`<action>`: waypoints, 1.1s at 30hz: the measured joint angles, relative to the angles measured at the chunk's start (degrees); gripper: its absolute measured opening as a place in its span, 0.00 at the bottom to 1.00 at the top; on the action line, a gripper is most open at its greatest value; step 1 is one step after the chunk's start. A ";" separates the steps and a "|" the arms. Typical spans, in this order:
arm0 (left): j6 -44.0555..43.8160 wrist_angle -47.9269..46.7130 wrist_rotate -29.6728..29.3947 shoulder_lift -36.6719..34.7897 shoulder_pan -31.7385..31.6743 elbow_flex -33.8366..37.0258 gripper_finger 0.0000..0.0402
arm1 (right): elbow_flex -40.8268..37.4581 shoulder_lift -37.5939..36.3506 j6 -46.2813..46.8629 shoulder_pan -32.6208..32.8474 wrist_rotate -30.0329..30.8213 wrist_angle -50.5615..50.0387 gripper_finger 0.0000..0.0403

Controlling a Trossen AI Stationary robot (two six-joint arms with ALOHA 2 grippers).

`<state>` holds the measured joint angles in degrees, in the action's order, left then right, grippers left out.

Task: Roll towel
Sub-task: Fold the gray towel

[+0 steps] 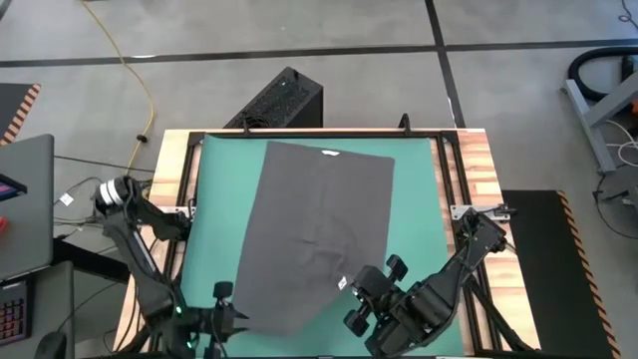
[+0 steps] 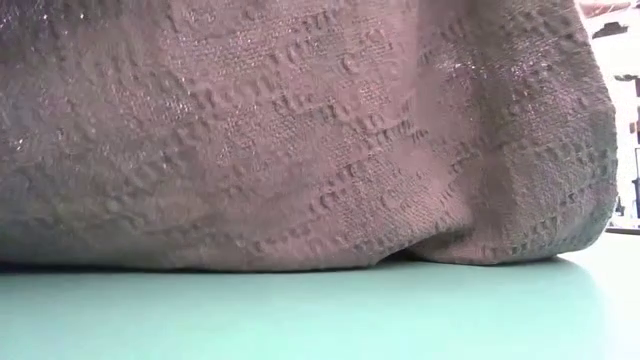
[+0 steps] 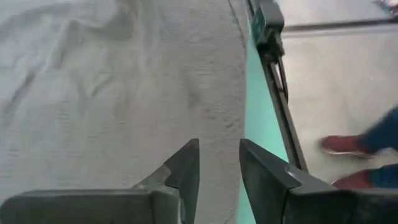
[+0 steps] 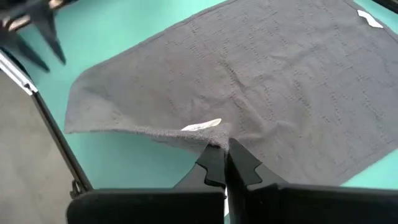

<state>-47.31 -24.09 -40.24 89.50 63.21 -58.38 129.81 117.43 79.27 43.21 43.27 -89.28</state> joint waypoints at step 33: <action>-5.84 -18.98 -0.58 10.08 -7.26 -24.66 0.01 | -0.45 0.04 -15.38 -21.84 -0.18 -0.75 0.03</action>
<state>-53.16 -43.07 -40.82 99.57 55.95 -83.05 129.36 117.47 63.89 21.36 43.08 -90.03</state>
